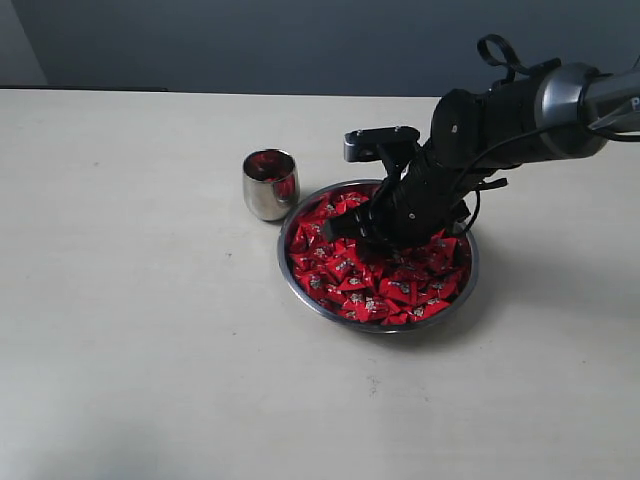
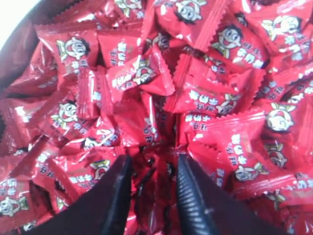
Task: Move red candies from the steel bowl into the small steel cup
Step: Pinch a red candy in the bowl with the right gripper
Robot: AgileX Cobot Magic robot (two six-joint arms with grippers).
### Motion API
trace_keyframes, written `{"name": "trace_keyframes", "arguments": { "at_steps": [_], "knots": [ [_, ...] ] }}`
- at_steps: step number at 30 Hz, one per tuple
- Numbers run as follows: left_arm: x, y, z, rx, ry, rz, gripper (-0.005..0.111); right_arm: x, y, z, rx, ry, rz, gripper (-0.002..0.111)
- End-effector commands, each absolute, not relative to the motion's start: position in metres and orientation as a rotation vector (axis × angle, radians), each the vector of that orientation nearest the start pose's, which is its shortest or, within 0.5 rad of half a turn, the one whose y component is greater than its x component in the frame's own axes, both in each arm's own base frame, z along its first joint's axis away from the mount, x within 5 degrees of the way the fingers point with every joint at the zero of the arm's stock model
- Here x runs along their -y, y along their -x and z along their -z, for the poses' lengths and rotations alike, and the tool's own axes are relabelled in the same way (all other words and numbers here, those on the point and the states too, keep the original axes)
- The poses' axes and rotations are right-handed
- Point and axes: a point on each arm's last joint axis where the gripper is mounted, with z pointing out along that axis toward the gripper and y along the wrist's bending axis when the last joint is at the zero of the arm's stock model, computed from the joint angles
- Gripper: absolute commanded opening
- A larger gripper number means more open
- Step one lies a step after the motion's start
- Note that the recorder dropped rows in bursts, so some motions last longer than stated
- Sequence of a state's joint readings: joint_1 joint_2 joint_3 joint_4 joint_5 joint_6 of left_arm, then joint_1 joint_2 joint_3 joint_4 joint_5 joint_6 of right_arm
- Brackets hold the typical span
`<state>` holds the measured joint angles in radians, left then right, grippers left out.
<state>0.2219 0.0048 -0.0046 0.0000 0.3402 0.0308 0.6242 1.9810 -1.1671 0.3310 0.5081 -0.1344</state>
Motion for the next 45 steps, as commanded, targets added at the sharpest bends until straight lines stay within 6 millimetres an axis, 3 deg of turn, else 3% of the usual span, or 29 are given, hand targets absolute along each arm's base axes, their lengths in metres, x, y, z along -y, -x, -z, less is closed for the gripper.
{"name": "trace_keyframes", "arguments": {
  "at_steps": [1, 6, 13, 16, 21, 35, 45],
  "knots": [
    [-0.011, -0.053, -0.183, -1.808, 0.174, -0.169, 0.0, -0.235, -0.303, -0.134, -2.74, 0.71, -0.4, 0.003],
    [-0.011, -0.053, -0.183, -1.808, 0.174, -0.169, 0.0, -0.235, -0.302, -0.137, -2.738, 0.711, -0.402, -0.001],
    [-0.011, -0.053, -0.183, -1.808, 0.174, -0.169, 0.0, -0.241, -0.31, -0.192, -2.606, 0.73, -0.449, -0.001],
    [-0.011, -0.053, -0.183, -1.808, 0.174, -0.169, 0.0, -0.242, -0.315, -0.206, -2.561, 0.788, -0.403, -0.001],
    [-0.011, -0.053, -0.183, -1.808, 0.174, -0.169, 0.0, -0.241, -0.315, -0.205, -2.578, 0.812, -0.376, -0.001],
    [-0.011, -0.053, -0.183, -1.808, 0.174, -0.169, 0.0, -0.242, -0.317, -0.163, -2.713, 0.863, -0.322, -0.001],
    [-0.011, -0.053, -0.183, -1.808, 0.174, -0.169, 0.0, -0.242, -0.317, -0.161, -2.715, 0.867, -0.317, -0.001]
  ]
}}
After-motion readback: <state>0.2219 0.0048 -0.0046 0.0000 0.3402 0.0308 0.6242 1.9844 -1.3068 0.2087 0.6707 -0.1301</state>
